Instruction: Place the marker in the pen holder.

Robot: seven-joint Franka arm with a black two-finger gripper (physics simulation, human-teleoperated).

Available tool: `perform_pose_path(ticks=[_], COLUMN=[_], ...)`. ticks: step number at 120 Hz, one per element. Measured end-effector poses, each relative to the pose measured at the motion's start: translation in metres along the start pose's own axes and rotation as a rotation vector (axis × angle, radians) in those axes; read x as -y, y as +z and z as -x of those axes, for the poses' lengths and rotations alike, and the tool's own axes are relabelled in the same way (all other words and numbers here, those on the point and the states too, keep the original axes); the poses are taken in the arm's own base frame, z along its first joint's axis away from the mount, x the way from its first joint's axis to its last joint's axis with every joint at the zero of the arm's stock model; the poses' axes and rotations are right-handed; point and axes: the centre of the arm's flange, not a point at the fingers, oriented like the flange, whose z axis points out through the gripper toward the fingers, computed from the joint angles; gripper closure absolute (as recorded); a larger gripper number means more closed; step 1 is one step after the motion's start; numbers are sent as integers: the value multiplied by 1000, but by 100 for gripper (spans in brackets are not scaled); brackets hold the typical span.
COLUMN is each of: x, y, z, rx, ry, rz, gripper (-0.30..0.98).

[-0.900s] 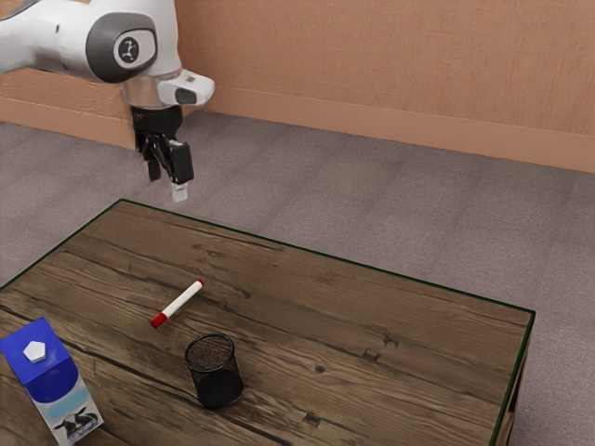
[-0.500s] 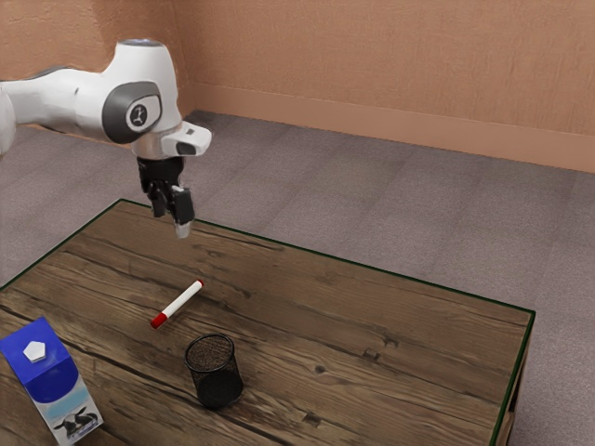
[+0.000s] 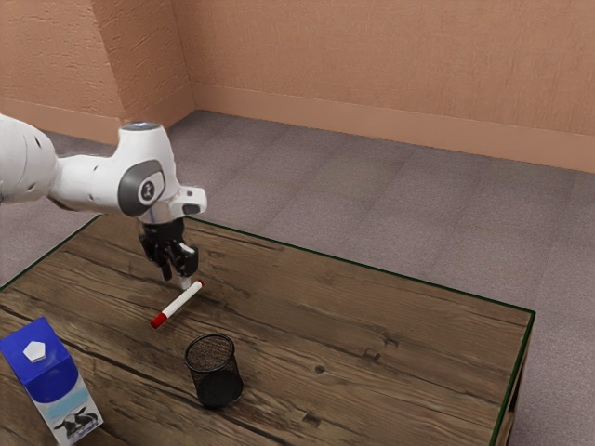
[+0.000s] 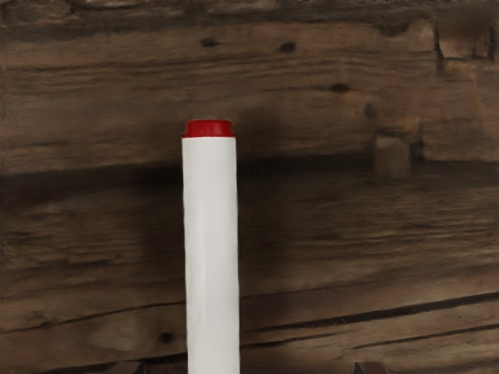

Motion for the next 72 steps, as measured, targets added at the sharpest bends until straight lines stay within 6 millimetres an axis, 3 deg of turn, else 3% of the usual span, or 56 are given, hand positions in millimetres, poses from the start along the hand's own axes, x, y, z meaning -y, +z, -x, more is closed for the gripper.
perform_pose_path(ticks=[23,46,72], x=[4,9,12], y=[32,41,58], z=[-18,-35,-40], rx=[-13,-35,-22], ry=[-61,-93,-119], rz=[14,8,10], gripper=[43,45,47])
